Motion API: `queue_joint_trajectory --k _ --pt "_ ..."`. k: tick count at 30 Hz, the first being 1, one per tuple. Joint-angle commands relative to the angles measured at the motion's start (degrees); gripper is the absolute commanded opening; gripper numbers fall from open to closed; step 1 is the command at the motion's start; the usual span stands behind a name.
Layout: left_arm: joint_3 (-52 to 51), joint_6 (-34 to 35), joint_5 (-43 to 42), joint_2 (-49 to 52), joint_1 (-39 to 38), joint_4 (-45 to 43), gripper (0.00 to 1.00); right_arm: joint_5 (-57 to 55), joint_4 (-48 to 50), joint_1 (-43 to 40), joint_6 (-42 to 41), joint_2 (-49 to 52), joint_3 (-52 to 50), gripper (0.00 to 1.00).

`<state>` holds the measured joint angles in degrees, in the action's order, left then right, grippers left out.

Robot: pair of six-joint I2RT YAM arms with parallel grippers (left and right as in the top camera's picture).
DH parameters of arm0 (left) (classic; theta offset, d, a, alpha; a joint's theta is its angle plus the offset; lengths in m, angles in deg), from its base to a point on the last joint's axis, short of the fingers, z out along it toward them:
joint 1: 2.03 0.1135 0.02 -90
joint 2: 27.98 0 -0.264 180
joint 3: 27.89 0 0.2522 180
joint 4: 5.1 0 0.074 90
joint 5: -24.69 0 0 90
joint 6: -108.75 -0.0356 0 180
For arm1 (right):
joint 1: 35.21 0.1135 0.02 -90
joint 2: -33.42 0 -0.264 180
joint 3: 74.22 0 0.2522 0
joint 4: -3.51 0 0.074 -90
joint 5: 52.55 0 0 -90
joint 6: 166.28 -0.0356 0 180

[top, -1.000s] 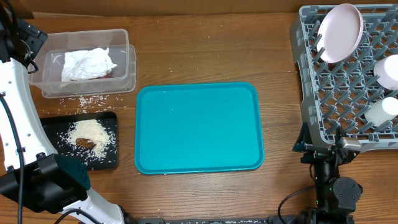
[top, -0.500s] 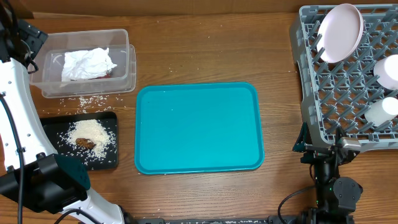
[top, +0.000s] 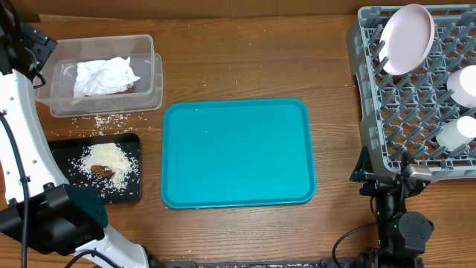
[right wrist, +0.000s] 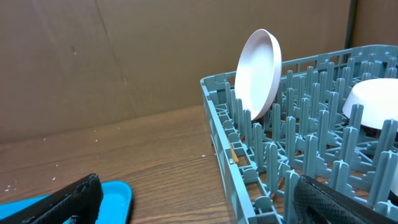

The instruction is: Sort waste into correct bins and load items into the dishwasher

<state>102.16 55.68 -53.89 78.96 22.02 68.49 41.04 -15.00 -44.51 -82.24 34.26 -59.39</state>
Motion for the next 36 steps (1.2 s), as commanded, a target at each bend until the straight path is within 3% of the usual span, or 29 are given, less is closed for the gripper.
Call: queue_joint_trajectory --k 1,11,19,23,28,36 --pt "0.22 -0.94 0.76 0.85 0.26 -0.04 1.00 -0.28 0.17 -0.20 0.20 -0.68 -0.61 1.00" --pt "0.22 -1.70 1.01 0.52 0.33 0.31 1.00 -0.28 0.17 -0.20 0.20 -0.68 -0.61 1.00" --pt "0.02 -3.74 1.03 -0.57 0.48 15.93 1.00 -0.28 0.17 -0.20 0.20 -0.68 -0.61 1.00" --pt "-2.62 -4.28 0.96 -1.88 -0.11 18.27 1.00 -0.28 0.17 -0.20 0.22 -0.68 -0.61 1.00" --pt "-16.33 -4.85 -0.57 -9.05 -1.14 13.62 1.00 -0.28 0.17 -0.20 0.20 -0.68 -0.61 1.00" --pt "-48.50 -14.71 -12.31 -25.88 -4.66 -11.43 1.00 -0.28 0.17 -0.20 0.20 -0.68 -0.61 1.00"
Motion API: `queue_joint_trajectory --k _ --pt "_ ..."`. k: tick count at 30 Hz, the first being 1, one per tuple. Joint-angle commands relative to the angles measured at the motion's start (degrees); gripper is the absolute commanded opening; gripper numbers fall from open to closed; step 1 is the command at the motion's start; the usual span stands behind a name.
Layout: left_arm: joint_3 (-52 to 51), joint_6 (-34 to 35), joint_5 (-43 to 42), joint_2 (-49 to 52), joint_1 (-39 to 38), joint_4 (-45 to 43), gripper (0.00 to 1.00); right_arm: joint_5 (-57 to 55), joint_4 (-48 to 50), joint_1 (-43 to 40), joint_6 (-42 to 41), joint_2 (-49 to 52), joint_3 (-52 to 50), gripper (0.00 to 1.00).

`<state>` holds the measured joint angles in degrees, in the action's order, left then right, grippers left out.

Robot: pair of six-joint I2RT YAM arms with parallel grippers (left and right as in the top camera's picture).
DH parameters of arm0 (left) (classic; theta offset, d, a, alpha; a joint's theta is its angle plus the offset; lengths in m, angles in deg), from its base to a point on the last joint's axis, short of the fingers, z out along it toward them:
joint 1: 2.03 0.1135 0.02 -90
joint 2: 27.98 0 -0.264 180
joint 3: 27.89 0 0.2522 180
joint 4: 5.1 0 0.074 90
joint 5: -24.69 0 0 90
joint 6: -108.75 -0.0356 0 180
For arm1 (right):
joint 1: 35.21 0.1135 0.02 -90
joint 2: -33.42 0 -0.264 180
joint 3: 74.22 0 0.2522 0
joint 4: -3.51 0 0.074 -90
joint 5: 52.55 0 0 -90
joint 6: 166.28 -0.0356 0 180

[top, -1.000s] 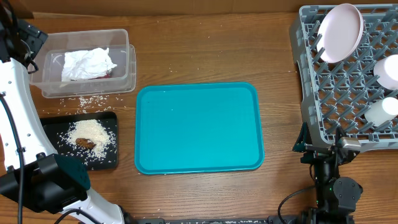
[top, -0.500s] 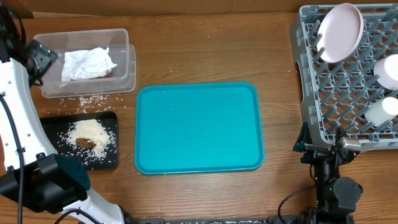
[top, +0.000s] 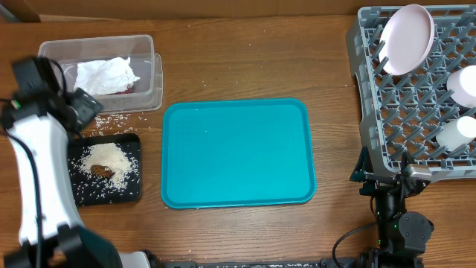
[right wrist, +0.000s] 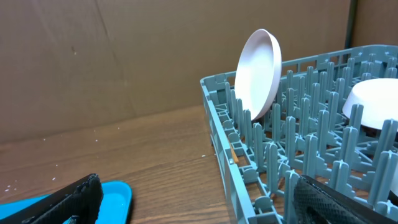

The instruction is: Sort waste into correct bins and load items into the dishwasher

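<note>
An empty teal tray (top: 238,152) lies mid-table. A clear bin (top: 145,46) at the back left holds crumpled white paper (top: 105,74). In front of it, a black tray (top: 131,186) carries rice and a brown scrap (top: 103,170). The grey dish rack (top: 372,112) on the right holds a pink plate (top: 407,37), a white bowl (top: 462,83) and a white cup (top: 455,132). My left gripper (top: 88,105) hangs over the gap between bin and black tray; its jaws are unclear. My right gripper (right wrist: 199,211) is open and empty at the rack's near left corner (right wrist: 239,180).
Loose rice grains (top: 111,119) are scattered on the wood between the clear bin and the black tray. My white left arm (top: 37,171) runs along the table's left edge. The right arm's base (top: 401,227) sits at the front right.
My left arm has swung from the far left beside the clear bin to the right and nearer, its gripper now above the black tray's back edge. The right arm has not moved.
</note>
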<state>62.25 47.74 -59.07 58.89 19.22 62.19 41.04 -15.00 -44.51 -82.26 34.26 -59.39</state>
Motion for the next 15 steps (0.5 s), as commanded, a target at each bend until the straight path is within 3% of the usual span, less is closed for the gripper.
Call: queue_joint_trajectory --k 1,9,15 --pt "-11.82 -7.91 -8.41 -7.61 -2.60 -8.41 1.00 -0.28 0.17 -0.20 0.22 -0.68 -0.61 1.00" --pt "-36.41 -16.17 -9.01 -23.67 -13.81 -31.52 1.00 -0.28 0.17 -0.20 0.22 -0.68 -0.61 1.00" --pt "-48.09 -21.55 -6.95 -33.68 -19.19 -37.53 1.00 -0.28 0.17 -0.20 0.22 -0.68 -0.61 1.00"
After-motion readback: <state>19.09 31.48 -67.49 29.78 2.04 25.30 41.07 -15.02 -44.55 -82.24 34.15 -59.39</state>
